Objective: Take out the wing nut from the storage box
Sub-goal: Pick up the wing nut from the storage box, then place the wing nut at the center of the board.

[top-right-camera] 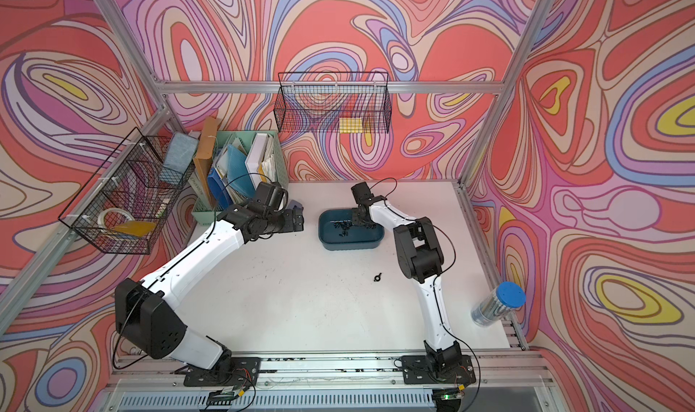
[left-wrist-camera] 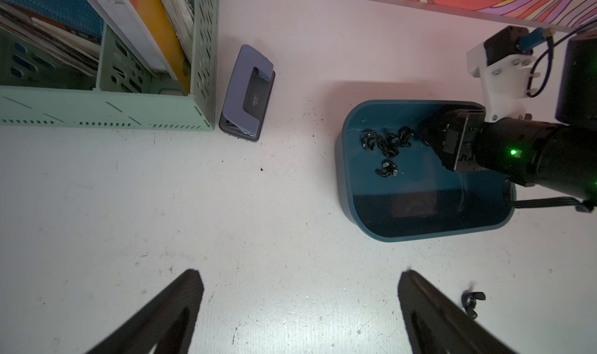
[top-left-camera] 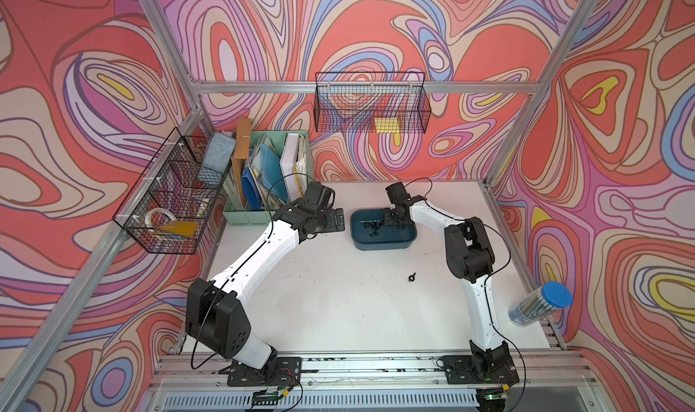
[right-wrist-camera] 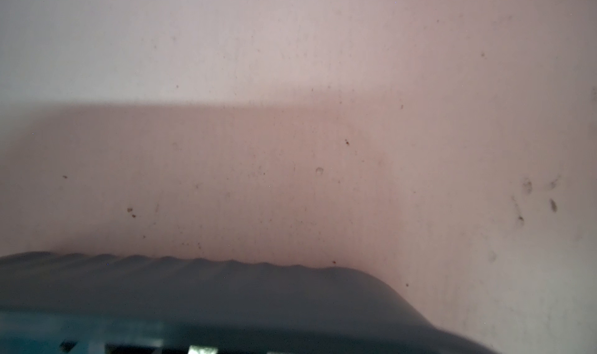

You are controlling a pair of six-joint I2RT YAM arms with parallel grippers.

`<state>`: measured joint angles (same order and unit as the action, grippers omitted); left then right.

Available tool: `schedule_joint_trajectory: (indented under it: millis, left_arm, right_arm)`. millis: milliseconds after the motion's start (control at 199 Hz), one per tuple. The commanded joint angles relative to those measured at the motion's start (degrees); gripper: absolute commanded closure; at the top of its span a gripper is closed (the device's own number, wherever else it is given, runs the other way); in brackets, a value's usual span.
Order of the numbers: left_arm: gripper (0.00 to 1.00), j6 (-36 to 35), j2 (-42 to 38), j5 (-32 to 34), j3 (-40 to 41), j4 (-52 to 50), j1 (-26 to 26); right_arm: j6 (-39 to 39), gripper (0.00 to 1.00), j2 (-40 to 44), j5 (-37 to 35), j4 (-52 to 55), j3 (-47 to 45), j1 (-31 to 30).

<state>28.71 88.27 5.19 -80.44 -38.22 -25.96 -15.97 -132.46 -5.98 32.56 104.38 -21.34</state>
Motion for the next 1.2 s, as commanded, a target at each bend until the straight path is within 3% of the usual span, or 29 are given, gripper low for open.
schedule_joint_trajectory:
  millis: [0,90,657,1198]
  left_arm:
    - [0.01,-0.8,0.0,1.1,-1.1,-2.1,-0.1]
    - [0.01,-0.7,-0.1,1.1,-0.9,-2.1,-0.1]
    - [0.01,-0.5,-1.7,-1.9,1.6,-0.5,-0.1]
    - [0.01,0.2,-2.7,-6.6,3.9,1.1,-0.1]
  right_arm:
    - [0.0,0.93,-0.7,0.5,-0.9,0.3,0.0]
    - [-0.2,1.0,0.7,0.4,-1.6,-1.0,0.0]
    - [-2.9,1.0,16.1,-0.3,-0.1,-12.6,-0.6]
    - [-9.5,1.0,34.5,-2.4,4.3,-30.1,-5.8]
